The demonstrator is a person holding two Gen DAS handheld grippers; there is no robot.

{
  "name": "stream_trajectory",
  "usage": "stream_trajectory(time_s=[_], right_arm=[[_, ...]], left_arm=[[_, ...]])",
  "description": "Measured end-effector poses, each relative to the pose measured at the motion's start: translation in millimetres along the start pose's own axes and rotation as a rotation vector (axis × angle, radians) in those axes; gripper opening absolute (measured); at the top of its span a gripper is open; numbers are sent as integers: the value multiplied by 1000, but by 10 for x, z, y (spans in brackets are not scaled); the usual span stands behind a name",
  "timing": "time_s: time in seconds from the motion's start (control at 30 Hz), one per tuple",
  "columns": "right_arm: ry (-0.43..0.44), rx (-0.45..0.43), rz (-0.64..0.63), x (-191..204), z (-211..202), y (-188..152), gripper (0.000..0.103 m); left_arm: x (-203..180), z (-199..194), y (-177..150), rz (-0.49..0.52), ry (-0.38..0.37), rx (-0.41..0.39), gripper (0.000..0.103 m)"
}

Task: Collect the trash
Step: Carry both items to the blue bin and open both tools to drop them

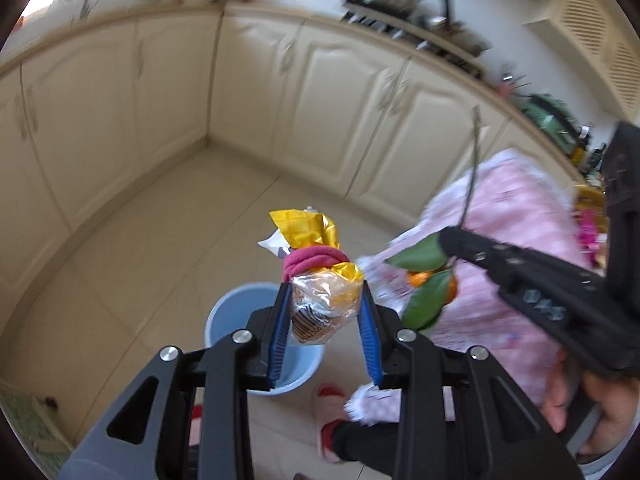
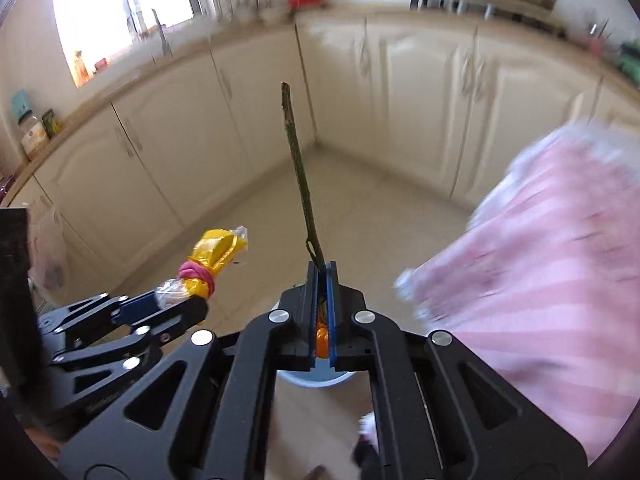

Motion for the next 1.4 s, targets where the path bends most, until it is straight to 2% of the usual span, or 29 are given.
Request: stream_trajectory(time_s=[0.07, 0.17, 0.27, 0.37, 0.43, 0.5, 0.63, 0.8, 1.0, 1.07, 1.1, 1.13, 1.4], right_arm=[[19, 63, 24, 27, 455, -58, 4], [49, 133, 57, 54, 926, -104, 5], [37, 204, 65, 96, 1332, -231, 6], [34, 246, 78, 83, 1582, -339, 17], [27, 257, 86, 37, 1590, -460, 35], [22, 262, 93, 14, 1607, -508, 43], [-27, 266, 92, -90, 1616, -587, 44], [-125, 212, 59, -173, 1440, -570, 50], [-134, 162, 77, -282, 1252, -494, 52], [-133, 155, 84, -304, 1188, -469, 54], [-130, 151, 86, -314, 1151, -468, 54], [-129, 147, 86, -332, 1117, -472, 54], [-107, 110, 80, -296, 852, -320, 54]], left_arm=[[173, 212, -76, -23, 16, 41, 31], [397, 555, -171, -57, 30, 106, 31], [525, 808, -227, -76, 35, 152, 31], [585, 1027, -185, -88, 39, 179, 31], [612, 1154, -203, -94, 36, 197, 31], [629, 1263, -221, -99, 34, 210, 31], [599, 1398, -268, -105, 17, 228, 32], [496, 1465, -264, -97, 11, 233, 32], [416, 1413, -188, -78, 24, 215, 34], [392, 1350, -148, -76, 27, 199, 43], [381, 1325, -126, -76, 27, 190, 53], [376, 1292, -102, -75, 32, 178, 58], [285, 882, 22, -60, 63, 115, 58]])
Point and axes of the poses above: each gripper's, at about its wrist camera, not at the fingertips, and z roughly the way its jaws point, x to its left, y to its top, the point moved 8 cm from there along z, roughly the way its jaws point, and after that the axes turned 2 degrees about y, right-handed, at the moved point
